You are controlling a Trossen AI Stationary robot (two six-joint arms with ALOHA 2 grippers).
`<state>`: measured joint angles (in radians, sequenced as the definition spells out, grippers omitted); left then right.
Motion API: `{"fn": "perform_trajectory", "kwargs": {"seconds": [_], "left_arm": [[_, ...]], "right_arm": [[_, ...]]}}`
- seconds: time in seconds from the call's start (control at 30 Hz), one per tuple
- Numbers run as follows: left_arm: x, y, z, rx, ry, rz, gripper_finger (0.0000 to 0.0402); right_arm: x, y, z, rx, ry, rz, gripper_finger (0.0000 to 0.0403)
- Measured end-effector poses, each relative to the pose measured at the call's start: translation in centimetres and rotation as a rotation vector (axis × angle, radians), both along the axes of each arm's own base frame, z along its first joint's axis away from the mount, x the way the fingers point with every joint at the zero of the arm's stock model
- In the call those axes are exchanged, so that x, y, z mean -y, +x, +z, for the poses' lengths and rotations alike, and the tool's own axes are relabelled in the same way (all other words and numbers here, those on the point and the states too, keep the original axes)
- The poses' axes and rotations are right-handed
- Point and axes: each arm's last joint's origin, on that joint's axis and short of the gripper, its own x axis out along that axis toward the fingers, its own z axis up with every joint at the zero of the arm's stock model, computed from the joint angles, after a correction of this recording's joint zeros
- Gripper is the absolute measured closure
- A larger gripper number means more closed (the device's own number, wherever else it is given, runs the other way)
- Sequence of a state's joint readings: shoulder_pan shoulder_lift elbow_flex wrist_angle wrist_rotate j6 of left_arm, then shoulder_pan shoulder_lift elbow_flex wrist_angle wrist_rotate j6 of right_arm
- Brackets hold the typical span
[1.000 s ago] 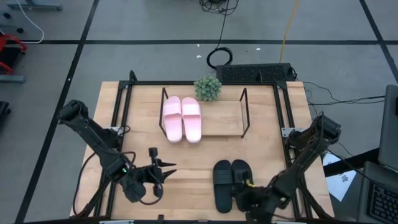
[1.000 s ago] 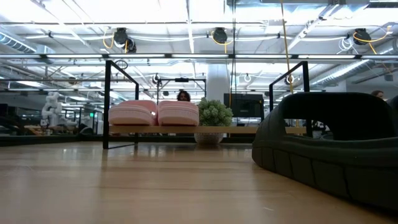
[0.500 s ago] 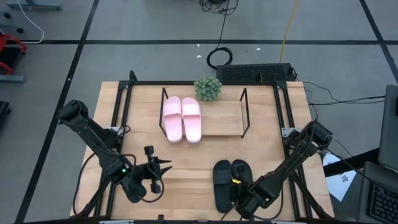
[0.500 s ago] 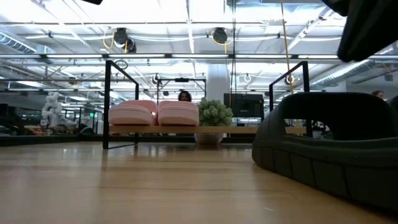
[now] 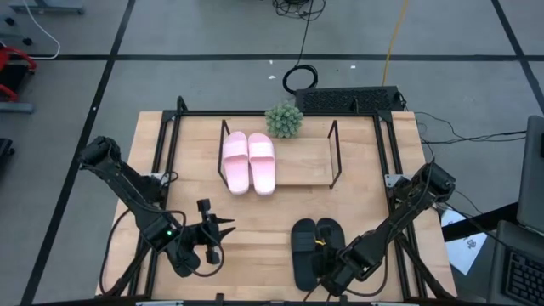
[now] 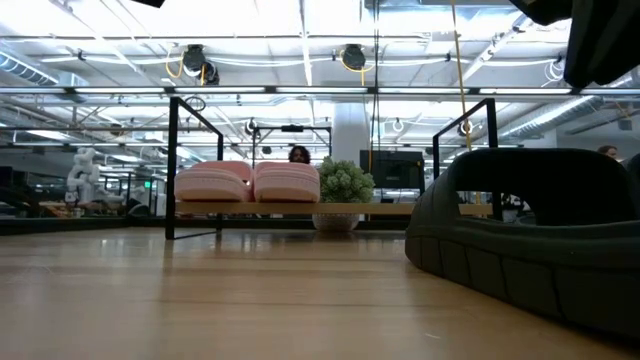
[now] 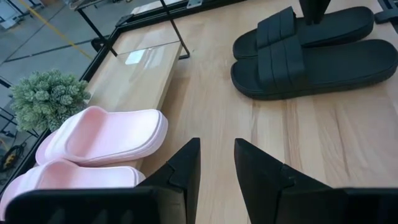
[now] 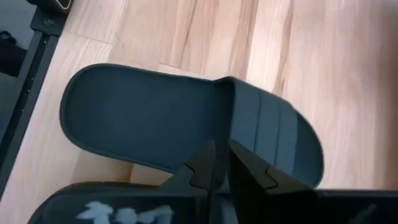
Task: Pick and place slides into the shelf
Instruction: Put the left black slipper on the shelf
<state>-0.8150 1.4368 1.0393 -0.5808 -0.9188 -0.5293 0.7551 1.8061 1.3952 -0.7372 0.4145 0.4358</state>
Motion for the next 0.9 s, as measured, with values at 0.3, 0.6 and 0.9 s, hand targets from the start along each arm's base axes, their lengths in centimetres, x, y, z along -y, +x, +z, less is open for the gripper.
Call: {"fn": "perform_trajectory", "kwargs": {"seconds": [0.3,0.6,0.9], "left_arm": [[-0.24,0.22,0.0,-0.001,0.001,0.011,0.03],[-0.38,0.34,0.0,-0.003,0.007,0.014,0.03],[-0.39,0.34,-0.01,-0.004,0.009,0.013,0.03]], "right_arm": [[0.1,0.41,-0.02,-0.027,0.088,-0.026,0.0359],[0.09,0.56,0.02,-0.014,0.07,0.004,0.0306],[0.43,0.55,-0.63,-0.008,0.05,-0.004,0.0313]]}}
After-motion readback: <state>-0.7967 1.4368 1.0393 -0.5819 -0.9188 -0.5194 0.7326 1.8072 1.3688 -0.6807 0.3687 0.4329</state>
